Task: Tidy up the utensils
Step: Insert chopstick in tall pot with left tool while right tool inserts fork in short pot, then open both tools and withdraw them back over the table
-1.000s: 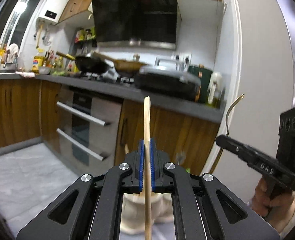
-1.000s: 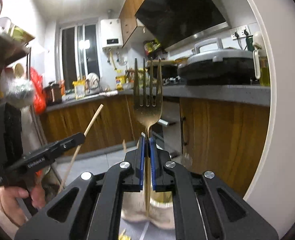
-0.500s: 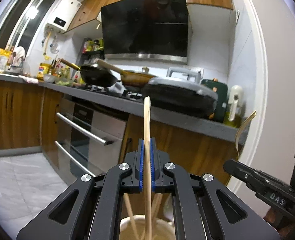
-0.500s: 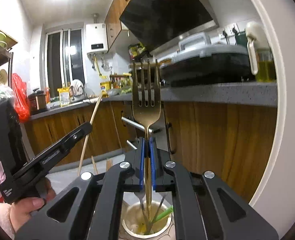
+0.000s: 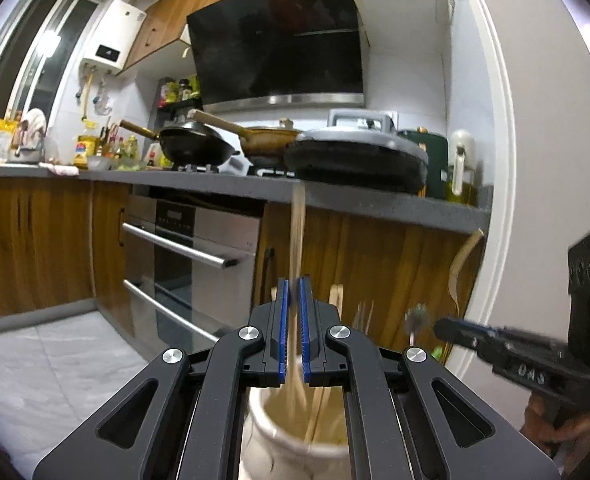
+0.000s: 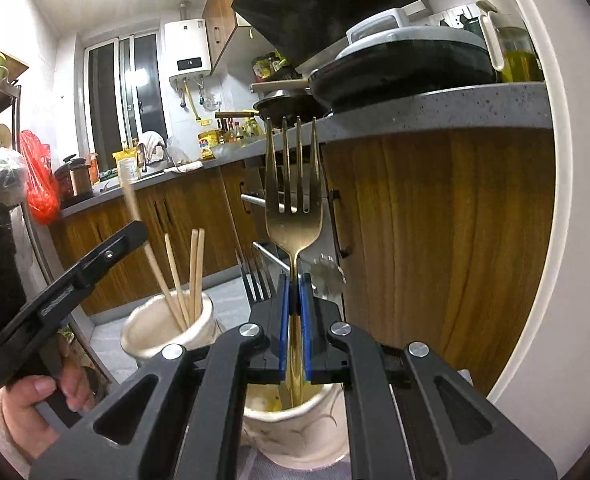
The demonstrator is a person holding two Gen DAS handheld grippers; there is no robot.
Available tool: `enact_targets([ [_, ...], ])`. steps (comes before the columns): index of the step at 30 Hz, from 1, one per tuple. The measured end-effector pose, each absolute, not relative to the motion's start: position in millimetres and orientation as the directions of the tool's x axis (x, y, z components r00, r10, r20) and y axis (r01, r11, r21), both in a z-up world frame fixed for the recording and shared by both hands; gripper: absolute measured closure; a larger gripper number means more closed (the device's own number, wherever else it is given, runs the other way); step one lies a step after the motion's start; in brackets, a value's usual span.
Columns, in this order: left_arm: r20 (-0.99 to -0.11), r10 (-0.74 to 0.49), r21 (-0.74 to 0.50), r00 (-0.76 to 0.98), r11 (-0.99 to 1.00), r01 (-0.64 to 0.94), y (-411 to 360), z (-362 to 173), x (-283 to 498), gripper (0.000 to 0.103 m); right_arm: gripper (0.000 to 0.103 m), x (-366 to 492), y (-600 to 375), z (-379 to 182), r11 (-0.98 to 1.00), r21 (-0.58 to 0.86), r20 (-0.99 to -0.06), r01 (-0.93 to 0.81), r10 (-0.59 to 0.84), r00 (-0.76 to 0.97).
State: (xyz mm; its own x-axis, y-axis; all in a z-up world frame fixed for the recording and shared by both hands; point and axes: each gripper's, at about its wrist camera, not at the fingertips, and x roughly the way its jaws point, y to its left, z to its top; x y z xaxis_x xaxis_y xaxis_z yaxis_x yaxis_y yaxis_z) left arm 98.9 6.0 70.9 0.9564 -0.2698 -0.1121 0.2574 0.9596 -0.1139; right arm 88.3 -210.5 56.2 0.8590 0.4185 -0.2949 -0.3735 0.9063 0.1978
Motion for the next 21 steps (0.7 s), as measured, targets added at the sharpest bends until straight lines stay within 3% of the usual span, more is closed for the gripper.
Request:
enact_targets([
  [11, -0.232, -0.249, -0.115, 0.94, 0.967, 0.228, 16, 57, 91, 0.097, 0.098, 91, -218, 44, 0.914, 0.218, -0.328, -0.341, 0.398, 0.857],
  [21, -0.278, -0.227, -0.111, 0.933, 0.973, 0.204, 14, 54, 100, 0.093, 0.097, 91, -218, 43, 0.926, 0.22, -0.348, -0.306, 0.368, 0.862],
])
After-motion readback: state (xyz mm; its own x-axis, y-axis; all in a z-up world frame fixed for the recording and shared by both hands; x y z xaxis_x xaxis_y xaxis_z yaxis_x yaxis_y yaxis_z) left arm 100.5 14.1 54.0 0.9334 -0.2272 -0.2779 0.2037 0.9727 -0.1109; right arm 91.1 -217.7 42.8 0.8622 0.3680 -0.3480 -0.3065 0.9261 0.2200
